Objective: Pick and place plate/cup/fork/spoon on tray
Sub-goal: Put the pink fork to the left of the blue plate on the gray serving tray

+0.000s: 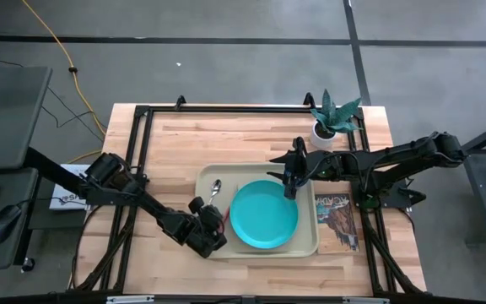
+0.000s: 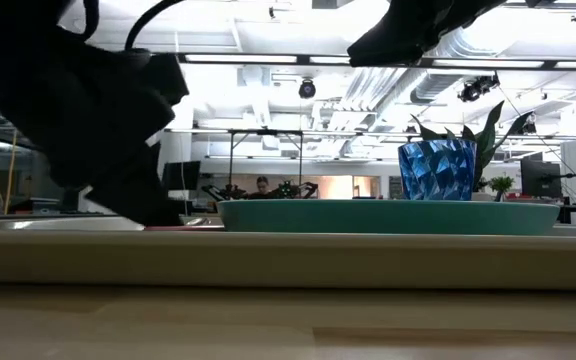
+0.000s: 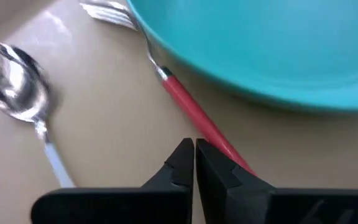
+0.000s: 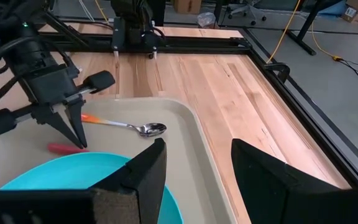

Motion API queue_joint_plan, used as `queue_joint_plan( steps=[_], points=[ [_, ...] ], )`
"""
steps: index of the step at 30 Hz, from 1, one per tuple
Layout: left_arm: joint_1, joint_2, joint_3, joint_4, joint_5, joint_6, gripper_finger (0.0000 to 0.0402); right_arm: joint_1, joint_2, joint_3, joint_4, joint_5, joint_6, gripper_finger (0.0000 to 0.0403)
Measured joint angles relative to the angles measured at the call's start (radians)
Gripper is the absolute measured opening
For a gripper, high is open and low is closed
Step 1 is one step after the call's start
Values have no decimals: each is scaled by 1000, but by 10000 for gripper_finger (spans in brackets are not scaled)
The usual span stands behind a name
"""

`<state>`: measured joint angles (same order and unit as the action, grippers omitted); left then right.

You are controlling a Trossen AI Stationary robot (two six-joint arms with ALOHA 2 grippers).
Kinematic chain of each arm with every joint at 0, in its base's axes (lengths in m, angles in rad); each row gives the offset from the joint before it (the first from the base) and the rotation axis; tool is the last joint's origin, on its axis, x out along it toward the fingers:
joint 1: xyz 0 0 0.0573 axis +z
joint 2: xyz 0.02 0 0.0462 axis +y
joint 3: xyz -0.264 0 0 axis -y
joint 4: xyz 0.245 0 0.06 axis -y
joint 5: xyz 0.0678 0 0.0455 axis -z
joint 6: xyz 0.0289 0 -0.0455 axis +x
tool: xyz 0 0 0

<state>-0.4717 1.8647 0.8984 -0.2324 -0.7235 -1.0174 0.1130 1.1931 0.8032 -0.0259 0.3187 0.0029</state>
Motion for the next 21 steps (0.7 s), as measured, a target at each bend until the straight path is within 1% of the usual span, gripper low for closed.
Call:
queue_joint_plan(
  steps=[5,18,21],
  points=[
    [-1,-13,0,4,-51,-1,0,0,0,0,0,0,-1,172],
    [0,-6,0,40,-50,6,0,0,0,0,0,0,-1,172],
    [0,-6,0,47,-69,0,0,0,0,0,0,0,0,172]
  ],
)
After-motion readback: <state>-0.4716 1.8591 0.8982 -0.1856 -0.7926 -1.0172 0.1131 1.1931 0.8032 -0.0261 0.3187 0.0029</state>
